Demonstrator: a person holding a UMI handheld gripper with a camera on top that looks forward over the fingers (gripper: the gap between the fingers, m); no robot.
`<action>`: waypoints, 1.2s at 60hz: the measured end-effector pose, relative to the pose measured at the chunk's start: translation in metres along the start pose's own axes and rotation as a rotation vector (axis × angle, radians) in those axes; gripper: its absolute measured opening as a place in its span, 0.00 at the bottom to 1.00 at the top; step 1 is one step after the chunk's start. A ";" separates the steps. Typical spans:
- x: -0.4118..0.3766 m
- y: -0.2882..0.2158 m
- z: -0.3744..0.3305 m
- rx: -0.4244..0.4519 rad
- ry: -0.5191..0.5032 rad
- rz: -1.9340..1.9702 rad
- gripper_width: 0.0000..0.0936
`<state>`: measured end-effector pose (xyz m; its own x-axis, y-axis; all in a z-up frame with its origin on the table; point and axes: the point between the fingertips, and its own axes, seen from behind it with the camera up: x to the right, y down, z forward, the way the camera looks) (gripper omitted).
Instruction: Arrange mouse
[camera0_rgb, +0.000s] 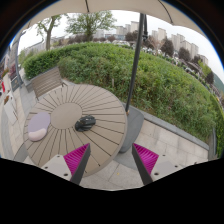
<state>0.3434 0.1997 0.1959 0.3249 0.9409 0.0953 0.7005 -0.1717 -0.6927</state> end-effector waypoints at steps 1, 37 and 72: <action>-0.002 0.000 0.000 0.000 -0.006 0.000 0.91; -0.161 0.012 0.064 0.119 -0.215 -0.062 0.92; -0.174 0.001 0.270 0.054 -0.204 -0.005 0.91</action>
<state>0.1159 0.1144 -0.0151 0.1828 0.9822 -0.0440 0.6648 -0.1565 -0.7304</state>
